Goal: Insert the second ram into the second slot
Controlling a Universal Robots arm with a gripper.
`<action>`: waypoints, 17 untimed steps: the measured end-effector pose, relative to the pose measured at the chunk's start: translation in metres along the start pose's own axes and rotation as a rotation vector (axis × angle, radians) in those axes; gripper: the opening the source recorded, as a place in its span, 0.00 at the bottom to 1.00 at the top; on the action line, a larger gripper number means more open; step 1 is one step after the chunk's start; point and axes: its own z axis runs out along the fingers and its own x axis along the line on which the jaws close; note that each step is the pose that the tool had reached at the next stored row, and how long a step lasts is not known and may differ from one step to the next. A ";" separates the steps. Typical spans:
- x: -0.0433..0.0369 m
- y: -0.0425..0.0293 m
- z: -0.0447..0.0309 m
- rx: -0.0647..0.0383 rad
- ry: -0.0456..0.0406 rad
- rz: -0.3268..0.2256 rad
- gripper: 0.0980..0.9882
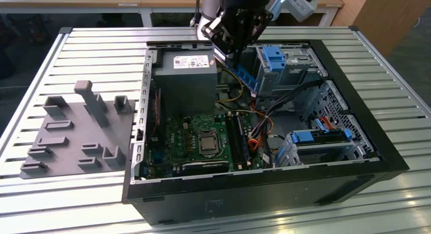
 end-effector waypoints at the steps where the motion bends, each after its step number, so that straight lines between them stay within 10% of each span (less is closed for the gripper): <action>1: 0.0000 0.0000 0.0000 0.000 -0.0002 0.006 0.04; 17: 0.0000 0.0000 0.0000 0.001 -0.0040 0.112 0.04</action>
